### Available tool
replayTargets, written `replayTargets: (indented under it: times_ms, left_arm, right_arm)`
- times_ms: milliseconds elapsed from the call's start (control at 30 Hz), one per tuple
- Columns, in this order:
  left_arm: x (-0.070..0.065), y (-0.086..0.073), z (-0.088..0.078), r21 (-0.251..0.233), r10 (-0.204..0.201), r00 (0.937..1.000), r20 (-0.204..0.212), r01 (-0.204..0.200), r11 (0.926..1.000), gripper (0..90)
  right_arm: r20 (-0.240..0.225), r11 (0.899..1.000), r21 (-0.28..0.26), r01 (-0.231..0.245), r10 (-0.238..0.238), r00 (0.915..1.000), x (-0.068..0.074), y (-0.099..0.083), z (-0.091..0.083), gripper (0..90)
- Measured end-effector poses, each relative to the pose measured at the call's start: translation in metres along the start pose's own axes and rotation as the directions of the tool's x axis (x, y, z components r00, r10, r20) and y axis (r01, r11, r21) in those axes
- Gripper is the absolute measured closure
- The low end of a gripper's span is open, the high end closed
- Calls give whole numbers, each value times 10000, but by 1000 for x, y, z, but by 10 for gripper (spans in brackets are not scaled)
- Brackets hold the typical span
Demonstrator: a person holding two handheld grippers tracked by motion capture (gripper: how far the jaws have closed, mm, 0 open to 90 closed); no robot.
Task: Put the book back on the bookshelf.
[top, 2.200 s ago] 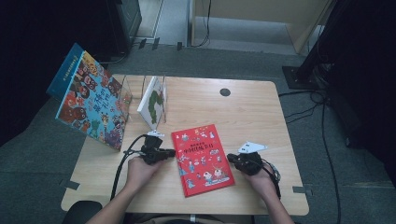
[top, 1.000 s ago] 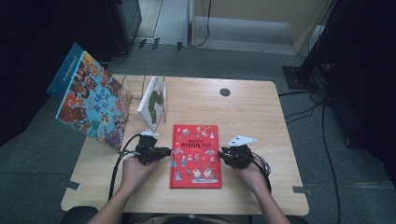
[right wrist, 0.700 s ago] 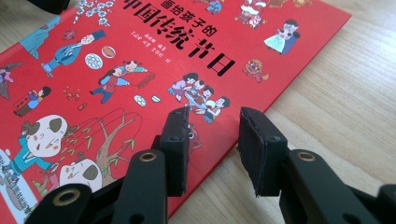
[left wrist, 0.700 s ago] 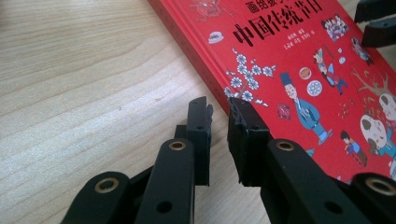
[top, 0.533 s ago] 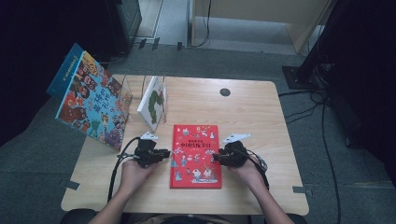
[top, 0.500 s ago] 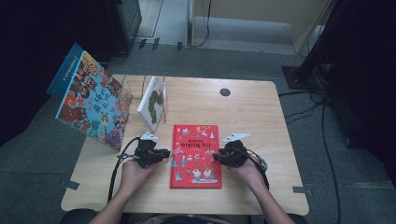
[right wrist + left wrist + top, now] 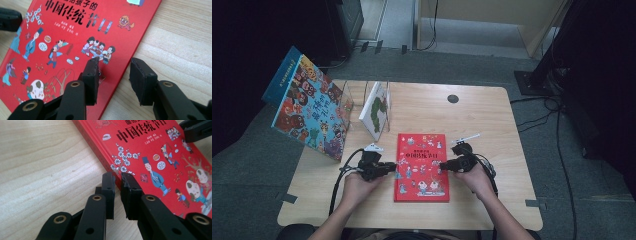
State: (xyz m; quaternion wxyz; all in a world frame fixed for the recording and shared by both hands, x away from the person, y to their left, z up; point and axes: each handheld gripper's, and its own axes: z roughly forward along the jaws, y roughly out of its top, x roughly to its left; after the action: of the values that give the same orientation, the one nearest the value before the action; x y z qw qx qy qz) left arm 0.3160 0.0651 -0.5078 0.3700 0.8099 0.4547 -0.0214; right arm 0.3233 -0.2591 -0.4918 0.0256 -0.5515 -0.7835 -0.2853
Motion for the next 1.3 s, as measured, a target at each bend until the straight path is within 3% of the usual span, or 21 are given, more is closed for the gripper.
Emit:
replayTargets:
  times_ms: [100,167,367,633,933,1300]
  left_arm:
    - [-2,0,1,125,-150,9999,10,150,9998,848]
    - [-5,0,1,159,-45,10000,-69,46,9999,872]
    - [-7,-2,2,264,-77,9998,182,73,9996,873]
    - [-9,-1,3,253,-113,9999,-28,114,9996,900]
    - [-11,-1,3,451,-371,9993,6,371,9983,900]
    - [-13,-2,3,410,-199,9998,-2,199,9990,900]
  right_arm:
    - [18,10000,73,60,-60,10000,0,3,1,594]
    - [91,9998,105,145,-146,9999,-1,5,1,594]
    - [49,9999,113,113,-114,9999,-6,13,3,600]
    - [171,9990,241,-385,381,9991,-4,14,3,615]
    - [267,9951,572,-804,789,9965,-5,21,3,649]
    - [191,9870,953,-1295,1282,9916,-8,30,1,667]
